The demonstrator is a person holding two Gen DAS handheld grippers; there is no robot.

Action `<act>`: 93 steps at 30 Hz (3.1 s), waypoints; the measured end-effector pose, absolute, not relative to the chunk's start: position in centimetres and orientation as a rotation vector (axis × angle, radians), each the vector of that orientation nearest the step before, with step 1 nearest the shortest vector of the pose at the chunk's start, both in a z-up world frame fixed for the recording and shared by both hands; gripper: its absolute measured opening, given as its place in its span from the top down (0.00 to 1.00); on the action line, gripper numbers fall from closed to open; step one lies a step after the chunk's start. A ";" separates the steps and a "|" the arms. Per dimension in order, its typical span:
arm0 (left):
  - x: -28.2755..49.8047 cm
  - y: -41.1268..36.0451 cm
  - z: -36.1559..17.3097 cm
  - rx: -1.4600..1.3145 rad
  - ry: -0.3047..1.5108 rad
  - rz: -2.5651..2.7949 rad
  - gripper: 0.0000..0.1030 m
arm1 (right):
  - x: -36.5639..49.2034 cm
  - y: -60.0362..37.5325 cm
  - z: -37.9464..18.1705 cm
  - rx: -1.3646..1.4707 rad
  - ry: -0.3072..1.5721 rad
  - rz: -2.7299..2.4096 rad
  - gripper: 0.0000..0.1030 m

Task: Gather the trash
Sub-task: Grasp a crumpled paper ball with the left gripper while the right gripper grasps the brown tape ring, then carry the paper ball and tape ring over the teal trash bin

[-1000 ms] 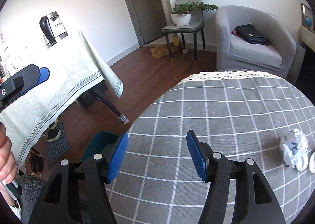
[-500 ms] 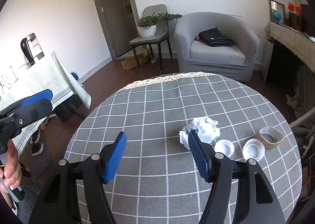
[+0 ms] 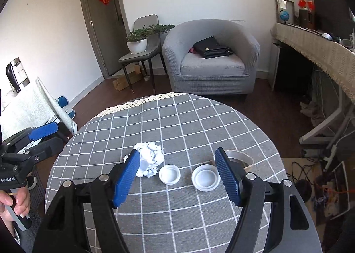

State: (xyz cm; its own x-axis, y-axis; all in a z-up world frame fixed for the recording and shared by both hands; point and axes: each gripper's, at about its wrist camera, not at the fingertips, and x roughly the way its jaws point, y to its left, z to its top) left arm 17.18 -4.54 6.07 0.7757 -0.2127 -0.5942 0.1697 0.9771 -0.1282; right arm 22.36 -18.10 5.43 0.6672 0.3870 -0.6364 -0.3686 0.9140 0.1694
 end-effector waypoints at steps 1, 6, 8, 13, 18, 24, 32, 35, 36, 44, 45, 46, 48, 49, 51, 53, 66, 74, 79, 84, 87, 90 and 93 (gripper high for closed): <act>17.7 -4.9 5.9 -0.067 0.658 -0.209 0.21 | 22.6 -18.7 5.3 0.027 0.726 0.419 0.30; 19.9 -6.9 4.4 -0.060 0.699 -0.239 0.21 | 23.7 -21.5 4.6 0.030 0.737 0.382 0.28; 20.8 -7.7 3.8 -0.058 0.714 -0.245 0.21 | 24.3 -22.7 4.2 0.035 0.746 0.368 0.28; 22.9 -9.5 2.3 -0.031 0.761 -0.261 0.21 | 25.7 -24.9 3.2 0.053 0.773 0.346 0.28; 24.4 -11.0 1.2 -0.011 0.787 -0.286 0.21 | 27.0 -25.4 2.1 0.056 0.813 0.363 0.28; 25.7 -12.3 -0.5 0.019 0.830 -0.274 0.35 | 27.8 -25.0 0.7 0.075 0.854 0.431 0.28; 26.2 -11.3 -1.1 -0.052 0.847 -0.286 0.52 | 28.0 -24.4 0.4 0.089 0.869 0.465 0.28; 26.0 -11.1 -1.0 -0.054 0.840 -0.281 0.53 | 28.4 -24.1 0.0 0.113 0.890 0.469 0.28; 26.0 -11.1 -1.0 -0.055 0.838 -0.280 0.53 | 28.5 -24.0 -0.1 0.120 0.894 0.473 0.28; 25.4 -10.6 -0.4 -0.059 0.815 -0.275 0.53 | 29.0 -22.9 -0.7 0.104 0.916 0.456 0.27; 25.3 -10.5 -0.4 -0.061 0.815 -0.276 0.53 | 29.1 -22.8 -0.6 0.105 0.917 0.446 0.27; 25.2 -10.4 -0.4 -0.062 0.815 -0.277 0.53 | 29.3 -22.6 -0.6 0.100 0.919 0.436 0.30; 25.0 -10.3 -0.4 -0.060 0.817 -0.279 0.53 | 29.4 -22.0 -0.6 0.051 0.921 0.406 0.38; 24.8 -10.2 -0.5 -0.058 0.818 -0.280 0.53 | 29.4 -21.7 -0.6 0.031 0.921 0.395 0.39; 24.6 -10.1 -0.4 -0.057 0.819 -0.284 0.53 | 29.2 -21.7 -0.7 0.036 0.920 0.393 0.40; 24.3 -9.9 -0.4 -0.057 0.816 -0.286 0.53 | 29.1 -21.7 -0.7 0.035 0.917 0.383 0.41; 21.0 -7.1 0.9 -0.055 0.770 -0.265 0.53 | 27.2 -20.0 1.1 0.072 0.864 0.394 0.41; 18.9 -4.8 0.9 -0.057 0.770 -0.236 0.53 | 25.5 -17.1 1.8 0.074 0.849 0.443 0.41; 16.9 -2.7 1.0 -0.055 0.773 -0.210 0.53 | 23.9 -14.6 2.3 0.071 0.833 0.483 0.41; 14.8 -0.3 1.1 -0.062 0.771 -0.184 0.53 | 22.1 -11.2 2.5 0.064 0.827 0.533 0.41; 13.5 1.2 1.1 -0.065 0.775 -0.167 0.53 | 20.8 -9.2 2.9 0.051 0.818 0.570 0.41; 12.2 2.8 1.3 -0.074 0.770 -0.150 0.53 | 19.6 -7.5 3.3 0.042 0.810 0.596 0.41; 11.0 4.5 1.6 -0.079 0.762 -0.133 0.53 | 18.6 -6.1 3.3 0.032 0.811 0.614 0.41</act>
